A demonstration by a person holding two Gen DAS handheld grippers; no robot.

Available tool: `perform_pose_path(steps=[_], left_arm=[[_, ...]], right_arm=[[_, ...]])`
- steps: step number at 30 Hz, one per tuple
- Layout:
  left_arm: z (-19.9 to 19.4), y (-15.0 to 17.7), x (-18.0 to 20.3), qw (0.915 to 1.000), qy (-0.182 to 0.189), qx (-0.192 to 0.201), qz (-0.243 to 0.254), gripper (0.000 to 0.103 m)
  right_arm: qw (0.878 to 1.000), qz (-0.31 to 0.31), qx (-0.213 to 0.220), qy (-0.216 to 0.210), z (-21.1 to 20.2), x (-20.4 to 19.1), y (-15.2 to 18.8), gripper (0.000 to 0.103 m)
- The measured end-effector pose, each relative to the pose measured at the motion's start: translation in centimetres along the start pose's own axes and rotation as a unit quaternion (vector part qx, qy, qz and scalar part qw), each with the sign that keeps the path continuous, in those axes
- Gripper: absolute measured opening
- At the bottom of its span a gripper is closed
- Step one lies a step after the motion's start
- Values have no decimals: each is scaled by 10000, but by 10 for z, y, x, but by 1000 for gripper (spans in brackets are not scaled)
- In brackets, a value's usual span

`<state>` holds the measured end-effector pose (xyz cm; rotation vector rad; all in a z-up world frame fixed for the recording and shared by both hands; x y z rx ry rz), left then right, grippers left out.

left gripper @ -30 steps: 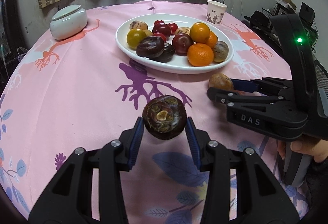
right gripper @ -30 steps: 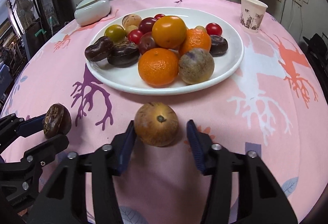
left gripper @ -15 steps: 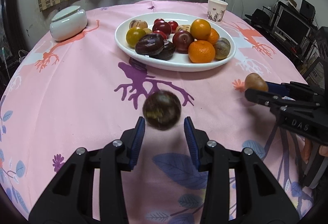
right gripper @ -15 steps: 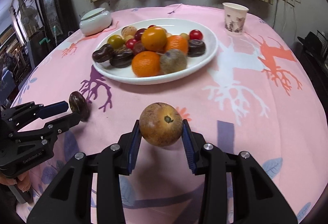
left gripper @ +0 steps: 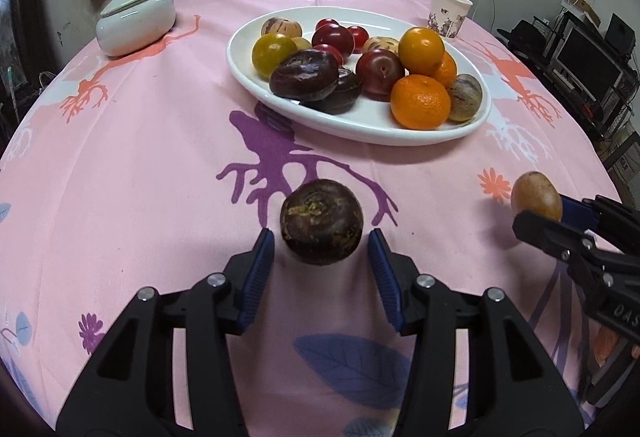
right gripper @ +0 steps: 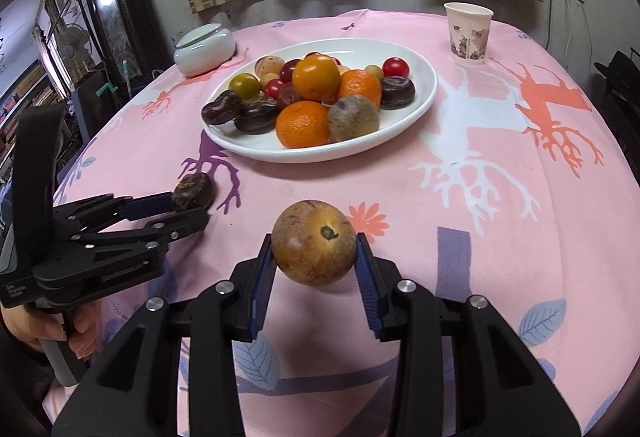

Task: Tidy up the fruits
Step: 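Carry both fruits over the white plate and open both tools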

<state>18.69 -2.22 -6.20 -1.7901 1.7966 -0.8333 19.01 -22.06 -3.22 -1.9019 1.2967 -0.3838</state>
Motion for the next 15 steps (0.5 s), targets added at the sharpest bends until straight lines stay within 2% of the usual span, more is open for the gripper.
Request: perform_pose_path(steps=[5,15], left_arm=[[1,-1,-2,10000,-57,72,-35,42],[-22,-1,7,9999,44,112,114,42]], right_arm=[[9999,-139,-51,-71,1,-7,3,39],[9997,-208,50,-102,-5,-12,0,39]])
Point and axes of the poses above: each gripper's, at about its wrist camera, not at the fingertips, and z roughly the way its jaws point, x to its right, y to its underside, the point moved 2 cm from there along z, roughly the way its jaws point, and after that the axes turned 8 degrees about x, right-handed, at the moved point
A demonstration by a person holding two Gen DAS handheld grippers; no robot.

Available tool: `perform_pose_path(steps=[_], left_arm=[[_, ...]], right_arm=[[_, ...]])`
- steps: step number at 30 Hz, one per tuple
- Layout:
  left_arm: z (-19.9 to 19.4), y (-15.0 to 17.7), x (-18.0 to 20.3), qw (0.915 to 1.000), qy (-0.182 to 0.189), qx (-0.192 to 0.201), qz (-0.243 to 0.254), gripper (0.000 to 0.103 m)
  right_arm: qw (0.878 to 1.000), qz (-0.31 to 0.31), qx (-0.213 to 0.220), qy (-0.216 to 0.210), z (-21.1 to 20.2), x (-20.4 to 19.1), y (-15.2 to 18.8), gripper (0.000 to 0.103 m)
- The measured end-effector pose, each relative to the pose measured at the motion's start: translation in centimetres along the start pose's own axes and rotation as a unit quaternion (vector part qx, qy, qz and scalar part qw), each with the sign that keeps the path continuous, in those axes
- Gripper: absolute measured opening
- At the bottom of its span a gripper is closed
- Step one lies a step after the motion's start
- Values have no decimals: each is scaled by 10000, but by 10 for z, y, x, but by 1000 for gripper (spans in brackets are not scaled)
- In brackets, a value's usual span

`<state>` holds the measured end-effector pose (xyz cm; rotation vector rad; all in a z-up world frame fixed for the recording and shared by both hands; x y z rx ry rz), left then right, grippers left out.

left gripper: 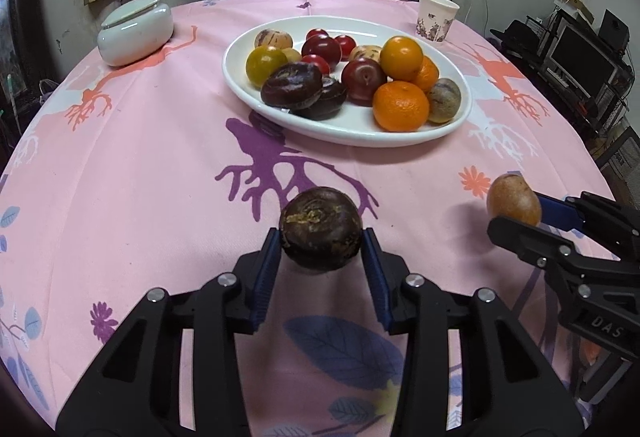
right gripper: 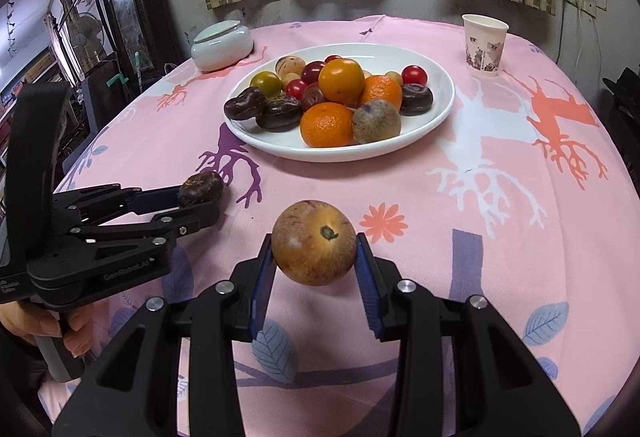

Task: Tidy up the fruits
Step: 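Carry both fruits over the white plate and open both tools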

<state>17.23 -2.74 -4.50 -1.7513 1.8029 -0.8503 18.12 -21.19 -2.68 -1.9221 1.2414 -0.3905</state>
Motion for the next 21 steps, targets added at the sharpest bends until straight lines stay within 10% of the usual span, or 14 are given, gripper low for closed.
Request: perform_pose_path(steps=[21], left_arm=[[11,-94,3,9980,116,611,57,42]], right_arm=[[9966,-261,657,412,18,13,-84,39]])
Point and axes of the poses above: each gripper's, at about its wrist camera, not at the fingertips, and z roughly the way its jaws point, x to its right, y to its underside, the point moved 2 cm from there along z, roughly the way its jaws point, and after that the axes turned 8 degrees about x, right-handed, at the moved point
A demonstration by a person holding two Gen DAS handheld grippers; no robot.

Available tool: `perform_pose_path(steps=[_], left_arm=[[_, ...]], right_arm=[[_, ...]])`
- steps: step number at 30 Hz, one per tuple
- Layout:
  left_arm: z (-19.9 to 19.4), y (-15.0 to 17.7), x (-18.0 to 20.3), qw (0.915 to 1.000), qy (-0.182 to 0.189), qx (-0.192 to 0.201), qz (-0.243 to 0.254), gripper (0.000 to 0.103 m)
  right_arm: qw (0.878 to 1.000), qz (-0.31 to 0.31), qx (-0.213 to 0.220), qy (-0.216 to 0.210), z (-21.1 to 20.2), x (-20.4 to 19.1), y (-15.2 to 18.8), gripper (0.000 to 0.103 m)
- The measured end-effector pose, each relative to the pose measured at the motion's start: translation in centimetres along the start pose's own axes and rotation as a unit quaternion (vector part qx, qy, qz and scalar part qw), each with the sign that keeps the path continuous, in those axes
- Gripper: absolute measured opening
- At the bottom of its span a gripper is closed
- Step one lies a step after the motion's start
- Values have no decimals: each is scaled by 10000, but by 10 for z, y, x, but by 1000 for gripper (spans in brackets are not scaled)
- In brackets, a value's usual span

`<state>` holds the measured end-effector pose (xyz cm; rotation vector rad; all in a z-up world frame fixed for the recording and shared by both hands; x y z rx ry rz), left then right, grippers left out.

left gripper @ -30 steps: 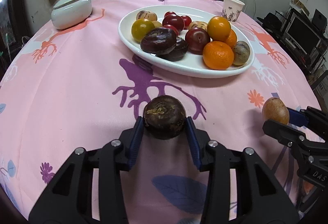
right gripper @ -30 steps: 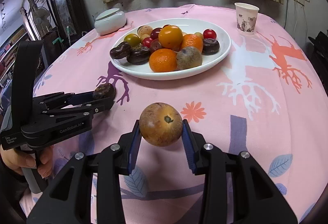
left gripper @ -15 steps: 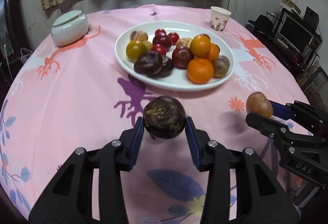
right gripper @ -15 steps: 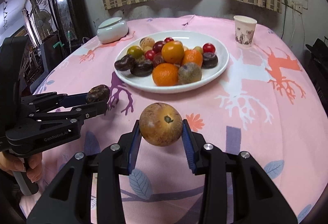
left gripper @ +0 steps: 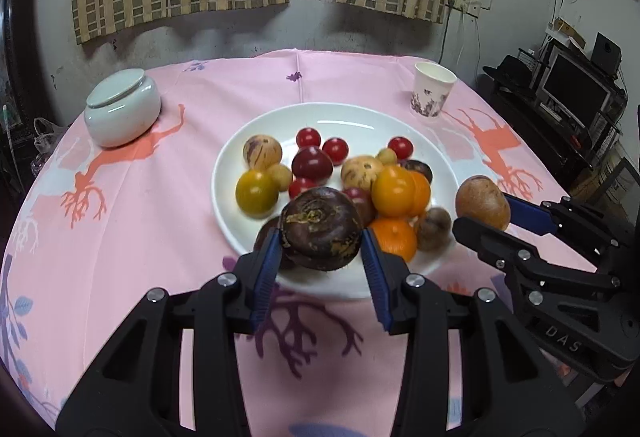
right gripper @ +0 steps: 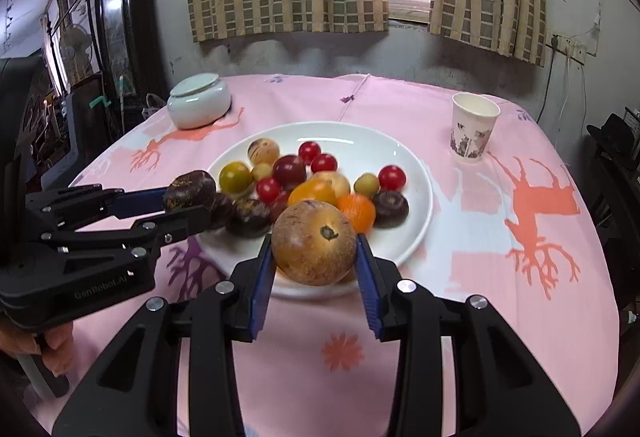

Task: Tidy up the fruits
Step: 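Carry both fruits over the white plate and open both tools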

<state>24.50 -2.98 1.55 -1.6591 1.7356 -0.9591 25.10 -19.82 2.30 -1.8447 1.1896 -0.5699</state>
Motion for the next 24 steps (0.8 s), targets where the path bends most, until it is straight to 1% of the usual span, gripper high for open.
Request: perform_pose_path(steps=[4,11,13,16,18,21,22,23,24], left_arm=[[22,-10,0,10000,-81,-16,7,42],[52,-11,-1,9997,-120,-199,70,42],[57,-11,-1,9996,-140,-226,70,42],[66,-10,-1,9994,-195,-284,58,42],[69,-10,-2,9992,-283,-294,49,43],[67,-9,-2,9993,-260,-263,10,44],[65,-9,-2,9993,-256,-259,23,45],[63,-9,-1,9993,-264,-259,33,52],[62,-8,-1,9992,-279,-274,25,57]], right_arm=[[9997,230,48,-16,23,12,-14,39],[9990,448,-32,-2,57,29,-21,39],[9988,484,15,-32,62,32,-23,39],[9983,574,3,96,70,37,-25,40],[9972,729,-74,126,78,42,-25,42],[9960,867,-210,58,85,44,-24,43],[9963,839,-189,77,84,43,-24,44],[9965,820,-170,88,82,42,-24,47],[9964,825,-153,94,81,42,-24,51]])
Point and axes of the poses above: each gripper's, at about its wrist camera, not at the fingertips, and z roughly the way its jaws point, x to its right, y to its underside, the point moved 2 cm from there along z, roughly the way its jaws point, and after that the axes turned 8 degrees about x, right-handed, at the moved point
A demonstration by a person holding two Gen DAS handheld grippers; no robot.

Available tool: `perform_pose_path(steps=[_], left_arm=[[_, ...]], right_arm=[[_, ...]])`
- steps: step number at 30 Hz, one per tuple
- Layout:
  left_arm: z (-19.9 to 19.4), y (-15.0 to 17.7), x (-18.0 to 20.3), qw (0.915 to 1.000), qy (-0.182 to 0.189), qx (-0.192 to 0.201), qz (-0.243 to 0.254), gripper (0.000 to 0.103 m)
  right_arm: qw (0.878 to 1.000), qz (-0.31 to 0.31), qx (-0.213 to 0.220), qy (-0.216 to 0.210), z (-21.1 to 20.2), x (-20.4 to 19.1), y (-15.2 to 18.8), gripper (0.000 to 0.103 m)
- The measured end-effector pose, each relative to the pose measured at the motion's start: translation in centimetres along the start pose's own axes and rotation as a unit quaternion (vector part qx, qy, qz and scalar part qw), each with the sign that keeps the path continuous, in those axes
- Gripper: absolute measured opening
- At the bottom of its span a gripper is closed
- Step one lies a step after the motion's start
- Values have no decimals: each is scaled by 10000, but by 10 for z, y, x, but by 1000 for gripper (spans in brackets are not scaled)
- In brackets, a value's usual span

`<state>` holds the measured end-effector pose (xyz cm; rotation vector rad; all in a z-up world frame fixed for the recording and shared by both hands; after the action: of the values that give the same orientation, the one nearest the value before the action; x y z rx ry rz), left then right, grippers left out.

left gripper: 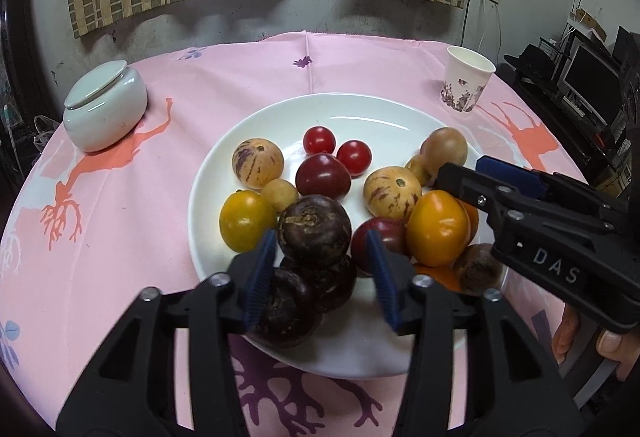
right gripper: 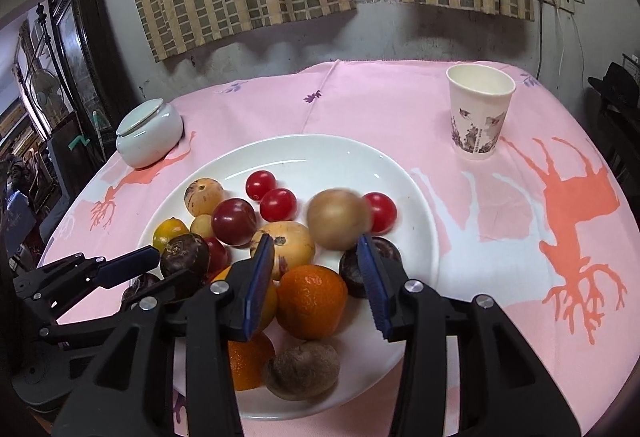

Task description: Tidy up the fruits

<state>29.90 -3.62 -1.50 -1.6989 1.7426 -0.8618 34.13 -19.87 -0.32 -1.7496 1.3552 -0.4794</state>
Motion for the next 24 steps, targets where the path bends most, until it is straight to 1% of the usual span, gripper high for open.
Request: perform_pose_path(steps=[1,3,6,8,13,15,20,22,24], left_arm=[[-2,1,0,10000,-9,1,-27,62],[-6,4,0,10000,-13,9,-43,62],[-15,8,0,10000,-24,19,-68,63],[-22,12,0,9999,2,-30,-112,70],[-49,28,3,10000,-16,30,-54,80],[-61,36,6,10000,31,67,-35,81],[-88,54,8,9998,82,103,-123,89],[-98,61,9,9998,71,119,-134,89],[-109,66,10,9998,-4,190,-115,95]], right_arm=[[10000,33,31,8,-3,0,0,53],[10000,63,77,-2,-8,1,1,58],[10000,-3,77,-39,-19,-3,5,59],[9999,-100,65,-54,-27,-8,7,67],[9991,-396,156,13,-58,-22,21,68],[9991,-411,125,56,-70,-25,28,68],[9988,-393,232,164,-107,-27,47,68],[9986,-391,294,205,-119,-26,53,68],[9985,-363,332,241,-130,-26,60,69]])
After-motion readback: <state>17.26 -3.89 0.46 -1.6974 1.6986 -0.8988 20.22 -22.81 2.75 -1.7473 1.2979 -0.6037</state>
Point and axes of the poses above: each gripper's, at about its wrist camera, not at the fingertips, and z roughly the way its jaws point, x to its right, y to its underside, the point moved 2 cm from there along z, roughly the way its jaws point, and after that the axes turned 8 degrees about x, right-handed, at the moved point
